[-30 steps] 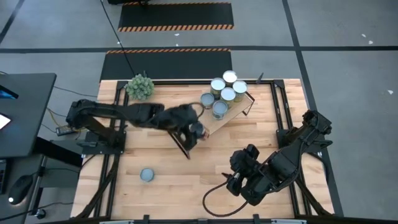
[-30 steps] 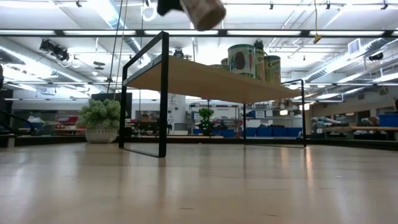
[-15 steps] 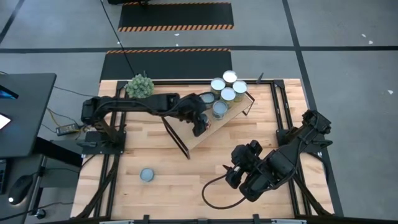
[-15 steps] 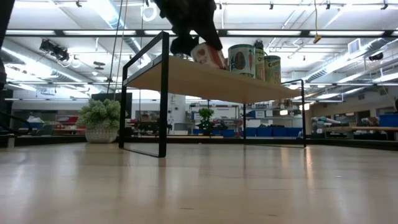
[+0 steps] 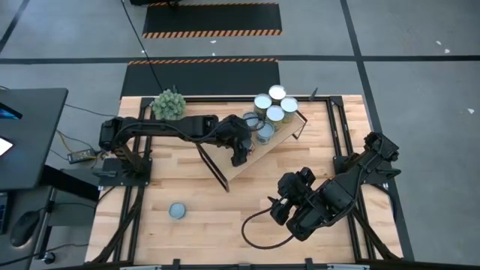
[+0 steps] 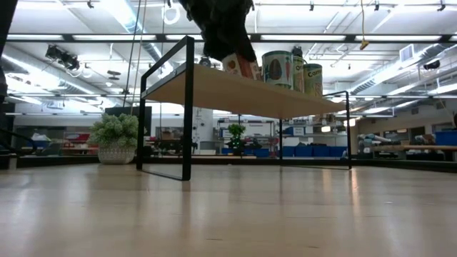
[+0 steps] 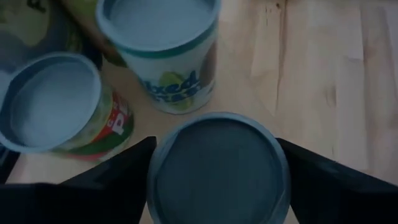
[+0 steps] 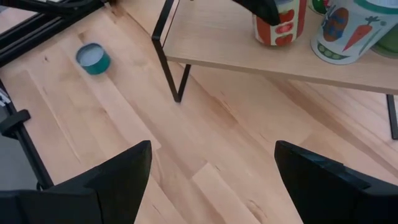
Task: Pick and place cans onto a shelf
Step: Put the canned tomatoes on the shelf, then put the blue tuna can on the shelf
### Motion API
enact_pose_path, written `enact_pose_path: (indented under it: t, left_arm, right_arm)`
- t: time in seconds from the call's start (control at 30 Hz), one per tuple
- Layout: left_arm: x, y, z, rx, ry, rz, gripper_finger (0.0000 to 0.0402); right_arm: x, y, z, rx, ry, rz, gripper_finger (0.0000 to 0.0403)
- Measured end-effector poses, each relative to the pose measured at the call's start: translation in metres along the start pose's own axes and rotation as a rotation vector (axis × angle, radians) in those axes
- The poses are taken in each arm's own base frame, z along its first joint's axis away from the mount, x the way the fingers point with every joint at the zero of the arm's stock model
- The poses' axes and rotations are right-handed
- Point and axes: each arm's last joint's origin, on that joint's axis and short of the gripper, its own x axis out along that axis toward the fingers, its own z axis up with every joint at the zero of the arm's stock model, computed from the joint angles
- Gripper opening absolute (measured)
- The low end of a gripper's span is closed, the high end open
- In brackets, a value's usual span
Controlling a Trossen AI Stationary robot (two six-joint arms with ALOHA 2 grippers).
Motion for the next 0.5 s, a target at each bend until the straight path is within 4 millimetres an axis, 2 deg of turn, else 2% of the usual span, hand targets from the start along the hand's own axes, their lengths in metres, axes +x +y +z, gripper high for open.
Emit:
enact_pose_path:
  t: [0.13, 0.27, 0.5]
  left_arm:
    - [-0.001, -0.004, 0.001, 0.018, -0.016, -0.002, 0.0350]
    - [-0.002, -0.005, 0.003, 0.017, -0.038, -0.005, 0.0357]
    - [-0.027, -0.011, 0.007, 0.076, -0.087, 0.020, 0.0358]
  right_arm:
    - [0.000, 0.000, 0.000, 0.002, -0.012, 0.001, 0.0348]
    - [0.000, 0.001, 0.000, 0.005, -0.014, 0.003, 0.0348]
    - [0.000, 0.001, 0.000, 0.010, -0.012, 0.009, 0.0348]
